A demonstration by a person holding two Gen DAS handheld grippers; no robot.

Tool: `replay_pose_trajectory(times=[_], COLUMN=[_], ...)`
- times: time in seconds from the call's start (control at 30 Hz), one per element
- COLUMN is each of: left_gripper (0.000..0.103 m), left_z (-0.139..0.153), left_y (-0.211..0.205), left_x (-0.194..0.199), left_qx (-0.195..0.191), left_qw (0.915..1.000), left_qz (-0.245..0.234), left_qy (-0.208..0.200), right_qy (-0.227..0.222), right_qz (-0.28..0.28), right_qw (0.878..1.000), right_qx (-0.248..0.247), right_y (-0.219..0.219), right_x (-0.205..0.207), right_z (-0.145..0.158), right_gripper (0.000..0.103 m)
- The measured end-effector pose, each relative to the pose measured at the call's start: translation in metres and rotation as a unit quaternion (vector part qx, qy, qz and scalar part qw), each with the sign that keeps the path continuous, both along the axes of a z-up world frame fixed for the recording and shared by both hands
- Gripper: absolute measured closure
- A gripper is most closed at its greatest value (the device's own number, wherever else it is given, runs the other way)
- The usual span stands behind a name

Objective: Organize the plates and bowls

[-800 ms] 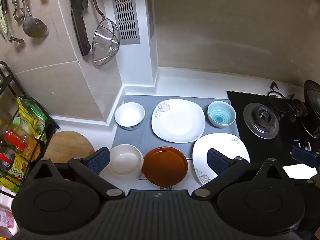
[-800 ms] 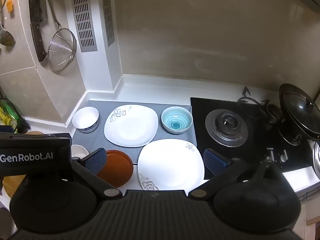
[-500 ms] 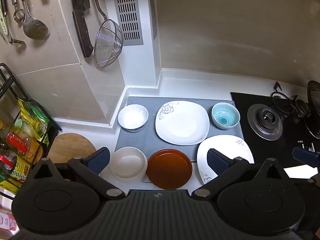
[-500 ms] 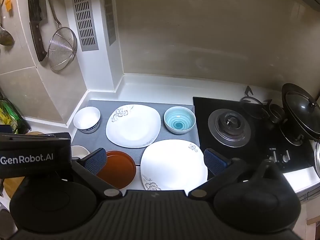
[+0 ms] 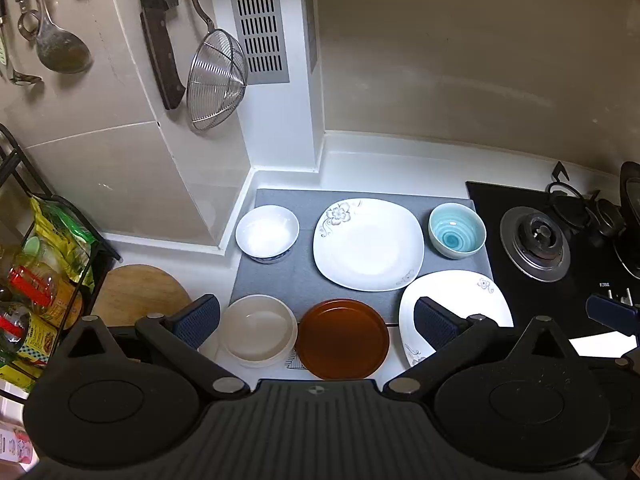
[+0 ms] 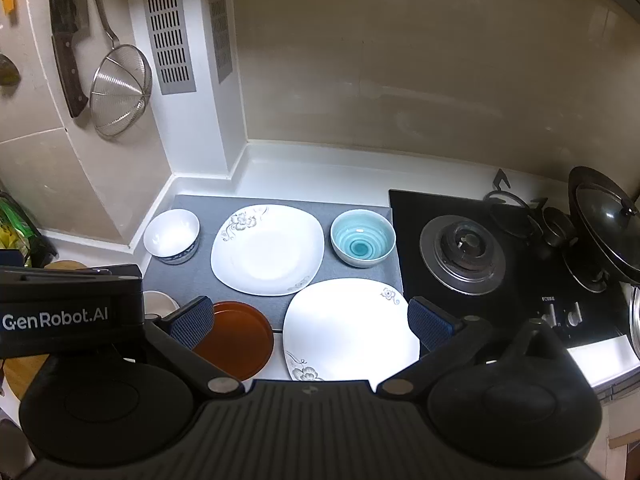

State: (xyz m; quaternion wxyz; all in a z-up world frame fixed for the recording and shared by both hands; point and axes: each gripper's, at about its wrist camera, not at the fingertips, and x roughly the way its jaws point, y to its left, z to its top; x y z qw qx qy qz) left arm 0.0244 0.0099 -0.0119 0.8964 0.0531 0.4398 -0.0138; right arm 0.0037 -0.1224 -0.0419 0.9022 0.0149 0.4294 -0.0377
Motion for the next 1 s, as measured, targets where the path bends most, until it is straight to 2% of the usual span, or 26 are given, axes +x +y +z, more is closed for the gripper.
replay_pose_trajectory(times=[0.73,1.0], left_gripper=[0.000,0.000], left_z=[-0.007,-0.011], left_y=[0.012,0.022], left_x=[0.018,0.021], left_qx=[-0.002,-0.015], left_qw=[0.9997,0.9995], left_qz=[-0.022,-0.025], left_qy=[0.009,0.012], right_qy=[0.013,0.016], right_qz=[-0.021,-0.028], right_qw=[1.000,0.999], right_qx=[-0.001,-0.006], right_y=[0.012,0.021], right_x=[0.011,0.010], right_z=[-0.009,-0.011], right_gripper=[0.000,0.000])
